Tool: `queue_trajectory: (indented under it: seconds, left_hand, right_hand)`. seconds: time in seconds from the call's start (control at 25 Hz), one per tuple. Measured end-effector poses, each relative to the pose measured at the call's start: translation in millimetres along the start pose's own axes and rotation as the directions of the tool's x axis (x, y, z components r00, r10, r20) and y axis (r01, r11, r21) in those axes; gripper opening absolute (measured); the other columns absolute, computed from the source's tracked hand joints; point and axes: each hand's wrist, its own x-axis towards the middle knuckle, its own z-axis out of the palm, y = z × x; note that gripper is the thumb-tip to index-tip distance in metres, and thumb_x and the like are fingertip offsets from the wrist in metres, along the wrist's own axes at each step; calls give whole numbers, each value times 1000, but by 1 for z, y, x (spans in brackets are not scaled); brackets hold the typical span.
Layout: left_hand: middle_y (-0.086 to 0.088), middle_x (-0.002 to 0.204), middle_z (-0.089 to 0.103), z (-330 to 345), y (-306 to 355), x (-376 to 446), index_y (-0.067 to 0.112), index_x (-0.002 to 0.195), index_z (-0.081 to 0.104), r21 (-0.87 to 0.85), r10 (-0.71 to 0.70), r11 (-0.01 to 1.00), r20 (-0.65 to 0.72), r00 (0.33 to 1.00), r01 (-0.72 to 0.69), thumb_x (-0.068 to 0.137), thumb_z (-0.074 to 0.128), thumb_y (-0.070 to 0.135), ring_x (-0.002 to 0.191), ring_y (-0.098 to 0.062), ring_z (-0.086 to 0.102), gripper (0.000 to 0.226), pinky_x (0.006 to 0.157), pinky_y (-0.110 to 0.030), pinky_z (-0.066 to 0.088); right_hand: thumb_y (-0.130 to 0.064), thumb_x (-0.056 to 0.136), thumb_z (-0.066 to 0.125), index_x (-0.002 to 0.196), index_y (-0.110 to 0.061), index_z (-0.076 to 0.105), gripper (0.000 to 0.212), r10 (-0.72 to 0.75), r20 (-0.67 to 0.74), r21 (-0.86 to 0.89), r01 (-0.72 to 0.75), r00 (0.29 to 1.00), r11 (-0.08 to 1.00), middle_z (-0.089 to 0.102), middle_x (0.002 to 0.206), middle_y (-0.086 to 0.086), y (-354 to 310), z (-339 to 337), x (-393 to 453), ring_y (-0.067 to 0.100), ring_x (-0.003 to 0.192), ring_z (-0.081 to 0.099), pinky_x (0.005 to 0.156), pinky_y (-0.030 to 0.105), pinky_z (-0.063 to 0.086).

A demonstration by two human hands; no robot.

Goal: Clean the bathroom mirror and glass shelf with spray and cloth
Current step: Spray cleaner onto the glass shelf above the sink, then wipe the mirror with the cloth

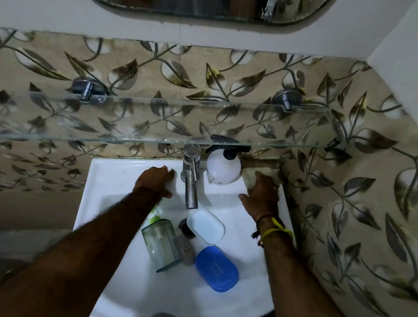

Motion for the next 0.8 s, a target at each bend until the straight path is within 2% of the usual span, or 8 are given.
queue_trajectory:
  seconds: [0.12,0.2,0.36,0.52,0.6,0.68,0.72,0.8]
  left_hand:
    - [-14,138,53,1,-3,0,9,147,38,20,24,1000,12,1000,-24,83,76,29,129,-32,46,77,104,-33,36]
    - [-12,144,49,5,-5,2,12,151,35,8,16,1000,18,1000,-16,83,76,30,133,-31,43,82,107,-31,32]
    - [-14,150,45,10,-11,7,13,153,34,-33,-23,999,6,1000,23,84,75,28,138,-30,40,81,110,-30,29]
    - [-11,157,36,11,-11,8,15,155,29,15,0,1000,28,1000,-1,83,76,28,143,-30,33,87,114,-31,27]
    - [-11,156,37,10,-10,7,15,155,27,34,-1,999,36,999,0,83,76,30,142,-31,34,89,113,-32,28]
    - [-12,155,38,6,-6,3,13,155,25,75,11,997,46,999,-14,84,75,33,141,-31,35,90,111,-33,31]
    - [-12,156,35,6,-4,1,13,156,23,94,17,995,62,998,-23,85,74,33,142,-32,33,89,111,-33,31]
    - [-11,162,23,0,-1,-5,15,157,19,138,47,989,86,995,-59,89,69,32,146,-34,26,86,115,-37,29]
  right_hand:
    - [-25,88,72,157,-9,9,95,-65,59,-214,76,996,974,1,165,15,-3,9,11,34,152,5,120,42,14]
    - [-23,88,73,157,-6,3,99,-86,85,-305,108,993,946,-5,165,17,0,18,18,34,153,1,121,44,17]
    - [-10,95,58,156,-1,4,82,-104,46,-443,113,994,890,2,164,24,8,31,27,40,148,20,116,49,31]
    - [-5,104,31,154,3,7,56,-114,103,-512,151,988,846,9,162,27,2,27,33,38,150,15,120,51,23]
    - [-8,105,30,155,0,14,52,-138,141,-541,193,980,819,16,162,23,0,19,25,35,150,18,121,48,21]
    - [-11,103,38,152,-7,34,49,-160,119,-356,192,980,915,34,157,18,3,9,10,33,145,31,120,43,25]
    - [-11,100,44,142,-7,50,42,-111,56,-130,117,992,985,49,147,18,3,4,2,32,137,45,115,43,34]
    - [-13,94,54,99,1,71,22,69,-69,281,-47,995,959,72,103,23,3,-6,-19,35,100,68,90,45,55]
